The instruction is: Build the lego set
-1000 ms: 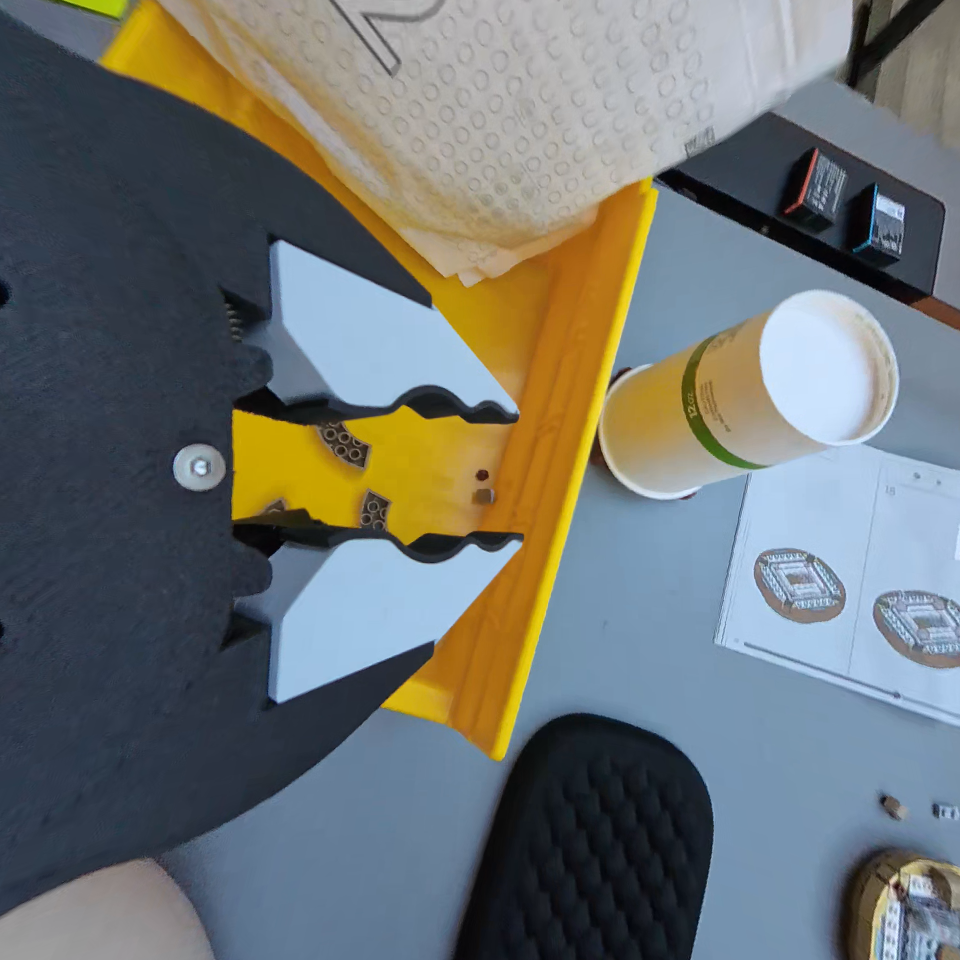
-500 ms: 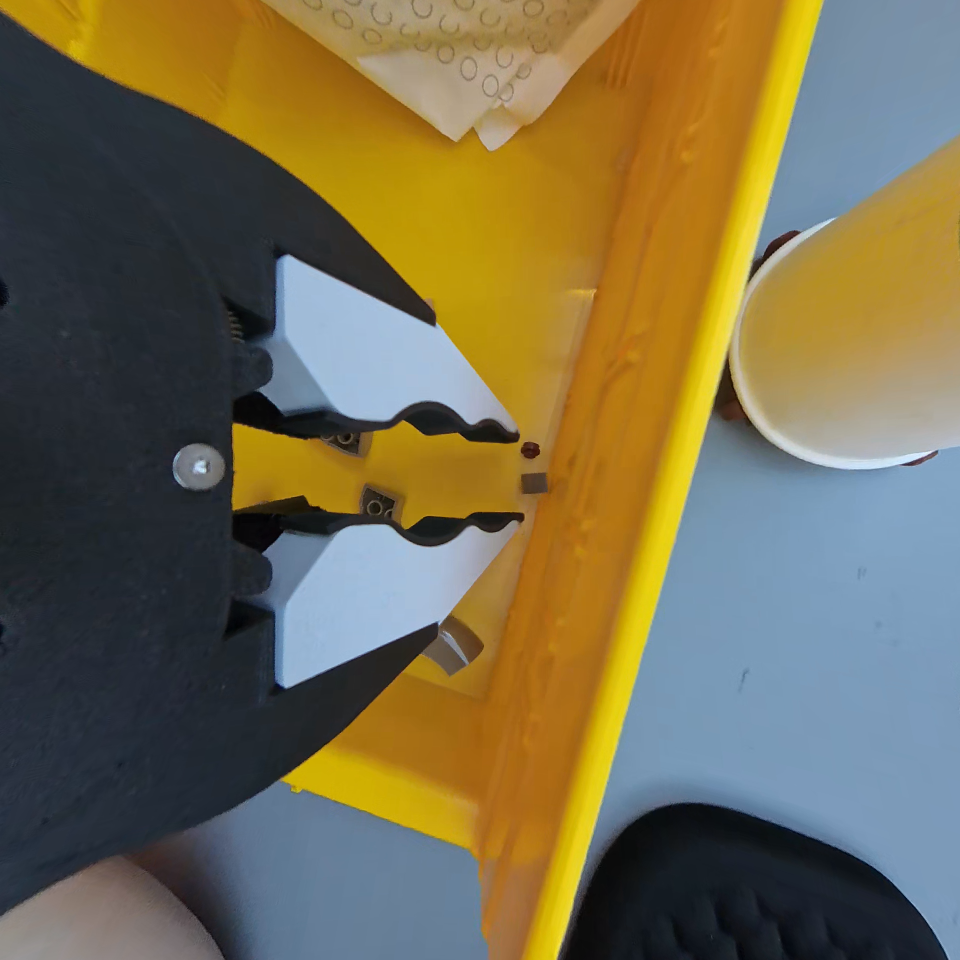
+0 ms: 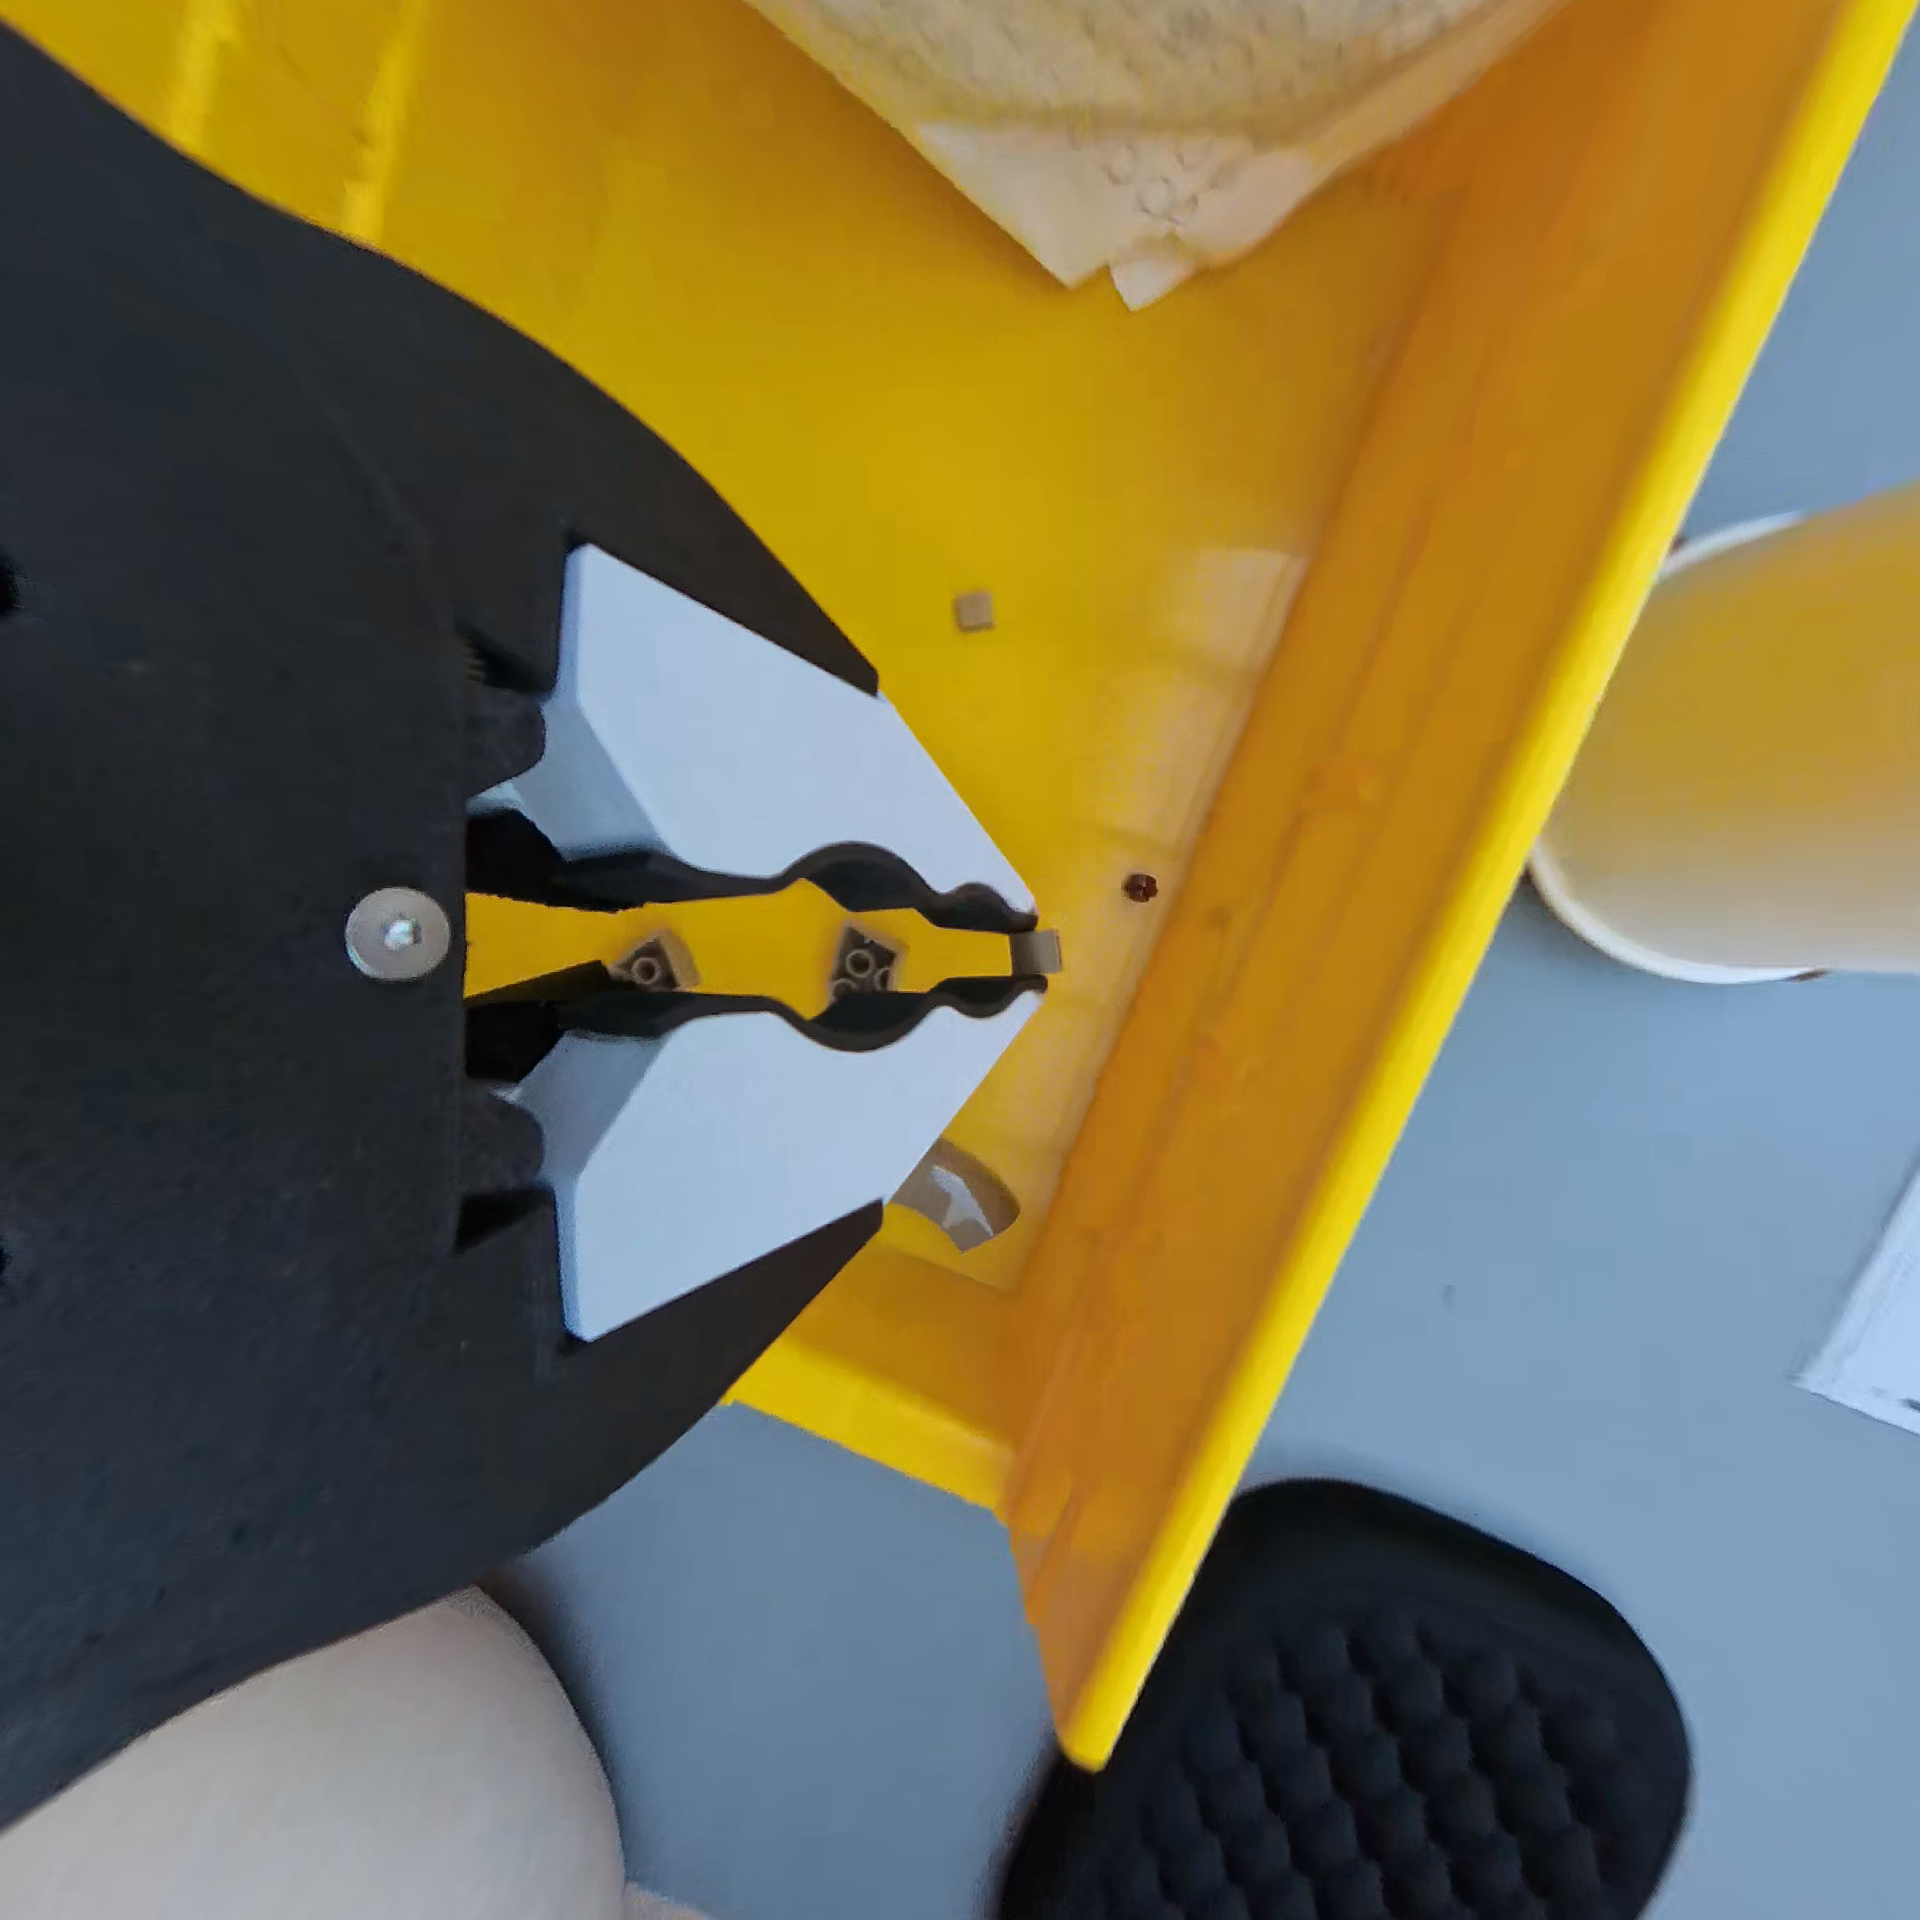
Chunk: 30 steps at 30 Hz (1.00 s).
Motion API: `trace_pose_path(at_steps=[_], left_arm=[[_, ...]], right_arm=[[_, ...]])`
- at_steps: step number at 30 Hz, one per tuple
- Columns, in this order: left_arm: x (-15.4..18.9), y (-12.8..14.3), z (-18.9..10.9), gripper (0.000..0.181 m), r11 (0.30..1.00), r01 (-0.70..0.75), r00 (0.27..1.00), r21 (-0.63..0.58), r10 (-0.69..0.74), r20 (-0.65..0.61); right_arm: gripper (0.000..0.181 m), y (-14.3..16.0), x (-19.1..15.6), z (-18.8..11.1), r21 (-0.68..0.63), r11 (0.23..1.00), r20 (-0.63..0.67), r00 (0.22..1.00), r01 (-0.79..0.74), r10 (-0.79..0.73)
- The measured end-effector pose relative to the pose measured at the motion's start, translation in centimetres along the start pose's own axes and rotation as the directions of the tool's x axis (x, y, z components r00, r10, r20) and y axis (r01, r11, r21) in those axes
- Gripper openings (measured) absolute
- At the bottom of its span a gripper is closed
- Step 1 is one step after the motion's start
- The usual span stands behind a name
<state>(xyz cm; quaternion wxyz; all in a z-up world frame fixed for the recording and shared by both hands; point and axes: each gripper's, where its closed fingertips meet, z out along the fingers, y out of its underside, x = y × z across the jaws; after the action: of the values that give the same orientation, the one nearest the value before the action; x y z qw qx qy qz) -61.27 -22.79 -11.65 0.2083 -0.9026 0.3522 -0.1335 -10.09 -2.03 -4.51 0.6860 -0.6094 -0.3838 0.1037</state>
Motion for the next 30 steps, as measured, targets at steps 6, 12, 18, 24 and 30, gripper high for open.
trace_pose_path(at_steps=[6,12,18,24,30], left_arm=[[-0.9,-2.1,-8.9,0.006,0.968,0.107,0.949,0.227,-0.168,0.266],[-0.2,-6.2,-17.1,0.006,0.874,-0.004,0.847,0.486,-0.256,0.466],[-0.8,-9.6,-22.2,0.006,0.598,0.053,0.788,0.8,-0.517,0.334],[-2.1,-8.3,-23.8,0.006,0.423,0.151,0.781,0.893,-0.605,0.154],[-2.8,-5.8,-25.2,0.006,0.38,0.165,0.747,0.91,-0.65,0.136]], right_arm=[[0.034,-0.2,0.4,-0.2,0.021,0.999,-0.01,0.999,-0.032,0.032],[0.035,-0.2,1.6,-0.6,0.032,0.999,-0.085,0.996,-0.02,0.023],[0.044,0.6,1.7,-0.1,-0.024,0.999,-0.136,0.99,0.047,-0.05],[0.055,1.9,3.2,0.3,-0.083,0.996,-0.217,0.976,-0.022,0.004],[0.061,2.5,4.2,0.3,-0.128,0.992,-0.298,0.954,-0.022,-0.018]])
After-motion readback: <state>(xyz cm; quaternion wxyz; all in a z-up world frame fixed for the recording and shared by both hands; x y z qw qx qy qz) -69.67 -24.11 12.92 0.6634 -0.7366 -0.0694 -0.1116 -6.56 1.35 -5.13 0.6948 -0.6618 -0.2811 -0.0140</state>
